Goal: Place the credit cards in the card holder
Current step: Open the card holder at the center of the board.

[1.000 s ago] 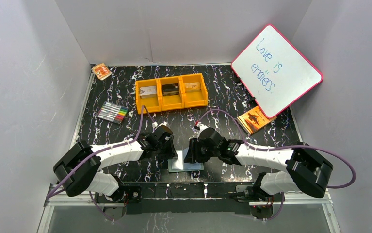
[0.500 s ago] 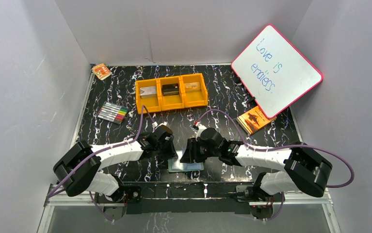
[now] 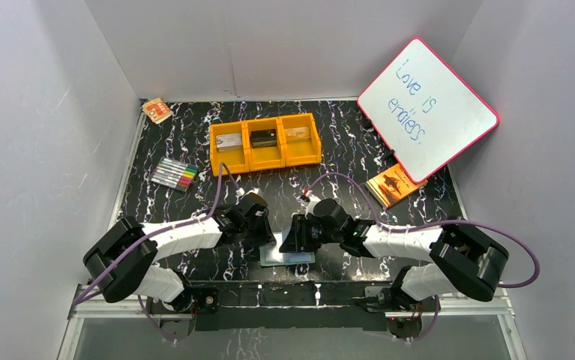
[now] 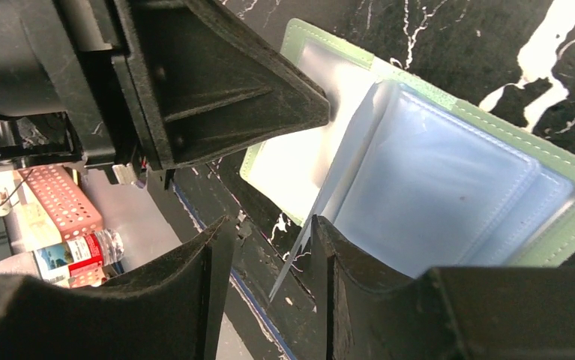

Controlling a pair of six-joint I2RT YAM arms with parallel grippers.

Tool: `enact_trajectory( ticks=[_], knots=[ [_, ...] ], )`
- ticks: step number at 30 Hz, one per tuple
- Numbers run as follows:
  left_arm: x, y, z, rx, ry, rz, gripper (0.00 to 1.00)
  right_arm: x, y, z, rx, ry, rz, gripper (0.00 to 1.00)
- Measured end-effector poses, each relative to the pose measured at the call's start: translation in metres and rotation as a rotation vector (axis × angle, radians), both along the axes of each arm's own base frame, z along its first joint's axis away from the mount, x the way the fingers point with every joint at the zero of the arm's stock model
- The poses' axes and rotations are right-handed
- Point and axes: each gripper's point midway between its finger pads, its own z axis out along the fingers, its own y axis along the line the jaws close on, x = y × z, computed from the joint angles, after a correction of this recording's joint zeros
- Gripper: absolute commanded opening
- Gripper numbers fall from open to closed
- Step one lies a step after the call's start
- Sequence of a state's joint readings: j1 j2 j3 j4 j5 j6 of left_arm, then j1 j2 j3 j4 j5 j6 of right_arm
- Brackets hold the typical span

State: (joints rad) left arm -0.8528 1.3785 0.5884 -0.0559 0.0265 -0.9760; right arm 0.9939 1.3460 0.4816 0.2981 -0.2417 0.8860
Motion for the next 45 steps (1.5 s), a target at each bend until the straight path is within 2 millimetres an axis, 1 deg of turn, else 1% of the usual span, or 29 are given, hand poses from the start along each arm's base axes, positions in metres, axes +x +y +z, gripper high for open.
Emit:
enact_trajectory(
  ticks=[7,10,13,17,22,29,39,45],
  knots=[
    [0.000,-0.001,0.000,-0.002,0.000,0.000,0.09,-0.002,0.006,0.008,0.051,-0.011,0.026,0.50],
    [0.000,-0.001,0.000,-0.002,0.001,0.001,0.11,-0.003,0.007,0.009,0.058,-0.012,0.034,0.51],
    [0.000,-0.001,0.000,-0.004,0.002,0.005,0.16,-0.004,0.007,0.009,0.058,-0.008,0.040,0.50],
    [0.001,-0.002,0.002,-0.013,0.003,0.012,0.26,-0.005,0.006,0.008,0.053,-0.012,0.047,0.49],
    [0.001,-0.002,0.006,-0.022,-0.001,0.016,0.34,-0.006,0.003,-0.002,0.019,-0.005,0.055,0.50],
    [0.001,-0.002,0.008,-0.030,0.000,0.024,0.40,-0.007,0.001,-0.008,-0.002,-0.006,0.064,0.51],
    [0.003,-0.011,0.020,-0.085,-0.018,0.017,0.46,-0.008,-0.002,-0.011,-0.019,-0.008,0.070,0.58],
    [0.003,-0.015,0.023,-0.106,-0.020,0.011,0.45,-0.007,-0.002,-0.010,-0.018,-0.011,0.070,0.67]
  ],
)
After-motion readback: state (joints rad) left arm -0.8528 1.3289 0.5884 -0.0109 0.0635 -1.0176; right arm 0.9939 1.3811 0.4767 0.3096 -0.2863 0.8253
